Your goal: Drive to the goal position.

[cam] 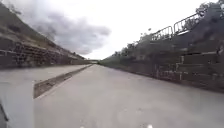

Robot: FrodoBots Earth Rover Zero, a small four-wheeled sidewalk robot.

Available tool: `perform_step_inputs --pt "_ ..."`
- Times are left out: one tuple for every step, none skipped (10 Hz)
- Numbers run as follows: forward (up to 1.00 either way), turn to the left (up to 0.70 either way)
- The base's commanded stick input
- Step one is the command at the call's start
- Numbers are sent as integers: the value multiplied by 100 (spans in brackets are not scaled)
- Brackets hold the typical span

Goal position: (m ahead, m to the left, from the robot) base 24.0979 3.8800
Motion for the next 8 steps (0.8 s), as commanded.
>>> perform_step_inputs --pt "70 0" --pt "70 0" --pt "70 0" --pt "70 0" --pt "70 0" --pt "70 0" --pt "70 0" --pt "70 0"
